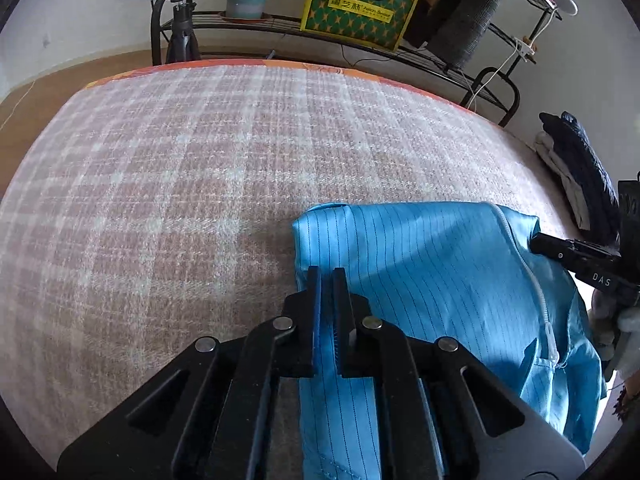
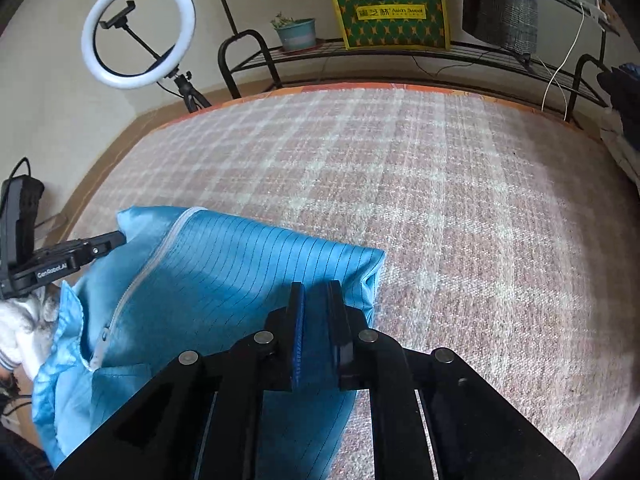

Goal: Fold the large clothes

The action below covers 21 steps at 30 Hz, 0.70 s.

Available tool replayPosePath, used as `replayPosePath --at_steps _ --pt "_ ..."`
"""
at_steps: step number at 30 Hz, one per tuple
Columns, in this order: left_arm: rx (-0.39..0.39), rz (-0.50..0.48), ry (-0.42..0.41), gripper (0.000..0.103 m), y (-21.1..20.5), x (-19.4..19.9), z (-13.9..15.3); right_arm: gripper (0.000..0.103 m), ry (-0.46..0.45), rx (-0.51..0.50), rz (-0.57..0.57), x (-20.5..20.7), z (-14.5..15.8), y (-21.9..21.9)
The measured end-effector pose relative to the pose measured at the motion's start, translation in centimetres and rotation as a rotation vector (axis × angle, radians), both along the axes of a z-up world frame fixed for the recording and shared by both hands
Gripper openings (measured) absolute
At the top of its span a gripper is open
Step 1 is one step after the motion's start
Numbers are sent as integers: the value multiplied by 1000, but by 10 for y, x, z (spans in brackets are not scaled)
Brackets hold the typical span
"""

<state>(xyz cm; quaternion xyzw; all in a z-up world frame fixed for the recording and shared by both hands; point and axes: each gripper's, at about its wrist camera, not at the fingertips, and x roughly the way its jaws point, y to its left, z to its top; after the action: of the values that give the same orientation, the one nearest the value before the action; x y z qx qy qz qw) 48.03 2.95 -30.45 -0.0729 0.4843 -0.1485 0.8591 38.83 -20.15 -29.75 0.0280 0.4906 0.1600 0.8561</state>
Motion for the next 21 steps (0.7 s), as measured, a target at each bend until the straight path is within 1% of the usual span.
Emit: replayPosePath --at_steps 1,2,4,6,8,10,11,13,15,16,17,18,19,21 --pt "-1 21 6 6 4 -4 6 9 5 -27 -11 -2 5 0" --pt "-12 35 -4 6 9 -12 14 9 -3 -36 -16 -7 12 -1" --pt "-38 23 -54 6 16 -34 37 9 -35 22 -4 -29 32 -9" --pt "-58 -9 -93 6 20 -58 54 9 -59 80 9 -54 46 -17" --pt "-60 -23 -94 6 22 -76 62 9 -72 134 30 -83 53 -22" --pt "-69 -39 -62 6 20 -87 58 9 -62 172 46 -107 52 -23" --pt "-60 -42 -40 6 19 -92 51 9 -52 183 58 -116 49 -21" --pt "-41 -39 24 6 14 -95 34 9 -30 165 72 -130 38 -15" --pt "38 -28 86 6 14 -103 9 9 10 134 70 -138 21 -12" --pt "59 -27 81 8 15 -108 2 9 33 123 66 -142 12 -13" --pt "62 -20 54 9 18 -114 3 9 50 118 56 -147 4 -15" --pt "62 -13 61 9 20 -117 3 10 55 131 50 -153 -1 -18" --pt "67 -3 71 9 22 -121 4 10 49 145 46 -160 -1 -22" --pt "74 24 86 9 27 -128 8 9 57 141 41 -170 4 -29"
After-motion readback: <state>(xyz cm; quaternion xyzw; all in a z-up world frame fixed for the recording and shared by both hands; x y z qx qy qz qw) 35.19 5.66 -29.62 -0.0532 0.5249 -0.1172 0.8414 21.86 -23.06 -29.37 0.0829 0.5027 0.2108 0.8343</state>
